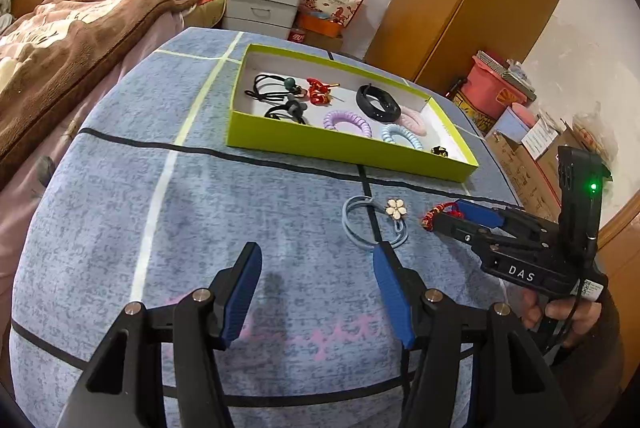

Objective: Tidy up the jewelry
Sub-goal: 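Grasp and lift the red beaded tie with the right gripper while the left gripper approaches the gray flower tie, then close the left gripper on the gray flower hair tie while the right gripper holds the red beaded tie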

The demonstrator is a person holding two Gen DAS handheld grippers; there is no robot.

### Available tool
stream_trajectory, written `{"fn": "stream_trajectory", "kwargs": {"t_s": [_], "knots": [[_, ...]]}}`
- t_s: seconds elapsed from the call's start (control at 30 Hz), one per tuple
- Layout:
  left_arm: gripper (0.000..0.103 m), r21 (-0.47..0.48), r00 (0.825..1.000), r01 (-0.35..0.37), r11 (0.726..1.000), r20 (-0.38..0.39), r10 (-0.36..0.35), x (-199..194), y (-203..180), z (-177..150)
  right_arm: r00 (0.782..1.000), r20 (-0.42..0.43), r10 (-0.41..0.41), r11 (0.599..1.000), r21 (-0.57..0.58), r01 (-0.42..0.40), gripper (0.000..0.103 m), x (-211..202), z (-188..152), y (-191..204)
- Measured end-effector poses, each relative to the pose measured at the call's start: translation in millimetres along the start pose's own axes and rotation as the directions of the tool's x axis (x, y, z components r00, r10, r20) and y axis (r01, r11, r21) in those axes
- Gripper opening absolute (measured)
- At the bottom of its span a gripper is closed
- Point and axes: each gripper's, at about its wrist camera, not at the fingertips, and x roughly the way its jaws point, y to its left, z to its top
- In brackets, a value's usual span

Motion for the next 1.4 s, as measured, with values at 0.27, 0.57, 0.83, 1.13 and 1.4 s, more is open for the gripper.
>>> {"fn": "stream_trajectory", "kwargs": {"t_s": [0.27,0.57,0.83,1.13,1.4], "knots": [[0.060,0.035,1.000,-0.009,0.999,-0.012,0.009,10,-14,5,1.000,-0.007,-0.017,1.000,-0.004,0.017,0.021,-4,-4,-2],[0.060,0.100,0.999,-0.002,0.995,-0.038,0.005,26,-43,12,0.998,0.042,-0.040,0.995,0.088,0.037,0.016,-18,-7,-17],[0.060,0.185,0.997,-0.072,0.980,-0.028,0.078,46,-74,14,0.996,0.083,-0.042,0.987,0.161,0.028,0.016,-33,-11,-30],[0.045,0.152,0.992,-0.098,0.984,-0.059,0.108,63,-77,18,0.995,0.096,-0.028,0.986,0.167,0.011,0.016,-38,-14,-31],[0.034,0.188,0.984,-0.163,0.968,-0.043,0.174,71,-84,20,0.994,0.106,-0.012,0.984,0.177,-0.007,0.016,-39,-15,-33]]}}
